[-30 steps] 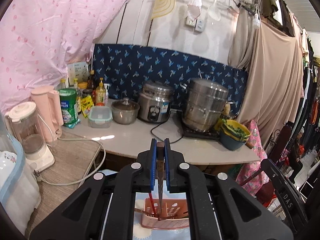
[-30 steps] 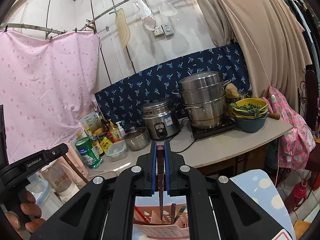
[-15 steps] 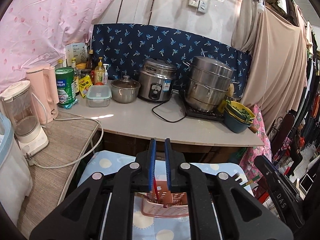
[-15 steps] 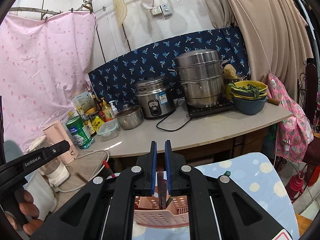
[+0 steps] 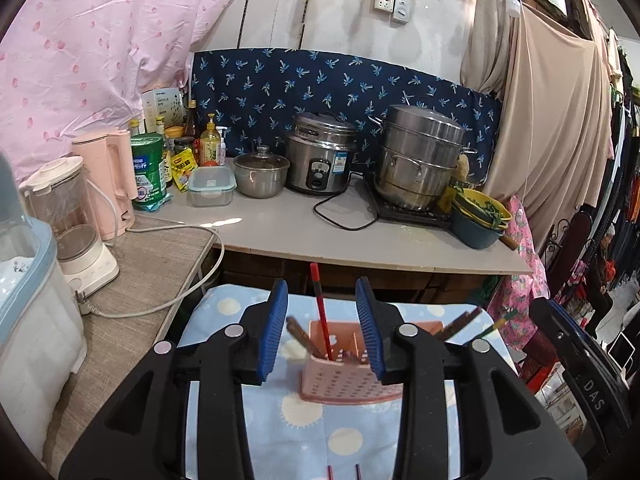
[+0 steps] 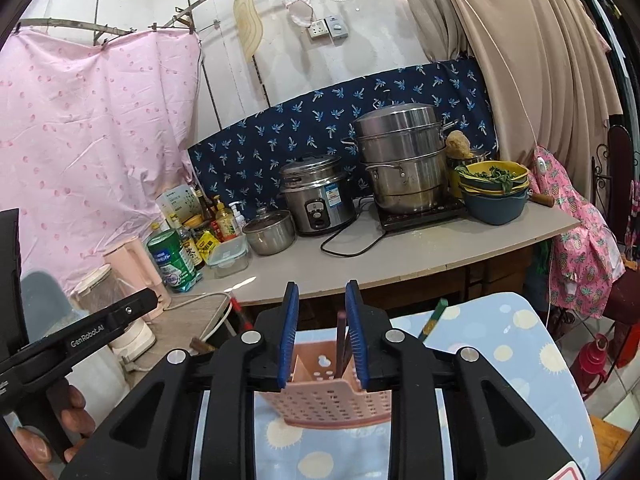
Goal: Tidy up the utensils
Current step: 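Drop the chopsticks into the pink holder by opening both tools, then move both open tools back over the last two chopsticks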
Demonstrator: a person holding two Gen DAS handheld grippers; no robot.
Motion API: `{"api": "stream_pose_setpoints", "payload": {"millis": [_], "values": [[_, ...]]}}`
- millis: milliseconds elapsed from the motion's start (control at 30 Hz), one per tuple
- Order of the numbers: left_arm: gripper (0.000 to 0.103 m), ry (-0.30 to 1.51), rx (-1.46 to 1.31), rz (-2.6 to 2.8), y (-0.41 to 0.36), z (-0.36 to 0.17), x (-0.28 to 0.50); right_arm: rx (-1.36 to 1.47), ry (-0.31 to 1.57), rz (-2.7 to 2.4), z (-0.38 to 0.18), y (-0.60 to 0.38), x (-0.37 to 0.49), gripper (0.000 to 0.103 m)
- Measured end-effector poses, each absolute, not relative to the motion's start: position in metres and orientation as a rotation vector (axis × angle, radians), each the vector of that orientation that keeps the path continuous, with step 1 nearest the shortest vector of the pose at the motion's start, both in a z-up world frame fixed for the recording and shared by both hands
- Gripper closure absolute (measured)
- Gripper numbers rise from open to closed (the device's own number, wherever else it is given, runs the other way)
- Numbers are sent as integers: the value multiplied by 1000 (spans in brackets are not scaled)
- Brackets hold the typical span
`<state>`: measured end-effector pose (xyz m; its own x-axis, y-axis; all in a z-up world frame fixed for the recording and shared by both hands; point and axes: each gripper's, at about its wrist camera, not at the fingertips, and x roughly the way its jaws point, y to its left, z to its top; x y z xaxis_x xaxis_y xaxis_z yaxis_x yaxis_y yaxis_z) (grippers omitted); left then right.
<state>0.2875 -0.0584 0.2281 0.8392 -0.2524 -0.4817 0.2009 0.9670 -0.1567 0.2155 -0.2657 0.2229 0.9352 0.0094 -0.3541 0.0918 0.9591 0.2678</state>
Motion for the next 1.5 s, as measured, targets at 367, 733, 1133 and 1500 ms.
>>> {"api": "stream_pose_setpoints", "payload": {"millis": [367, 733, 1133, 1500], "values": [[69, 610, -81, -194, -42, 196, 244, 261, 439, -26, 189, -242, 156, 74], [69, 685, -41, -196, -37, 156, 196, 284, 522, -33, 153, -235, 106, 74], [68, 813, -8, -191, -31, 89, 152, 248, 695, -27, 77, -217, 52, 74], [68, 935, 21, -195, -28, 29, 117, 229, 828, 9, 19, -189, 25, 74]]}}
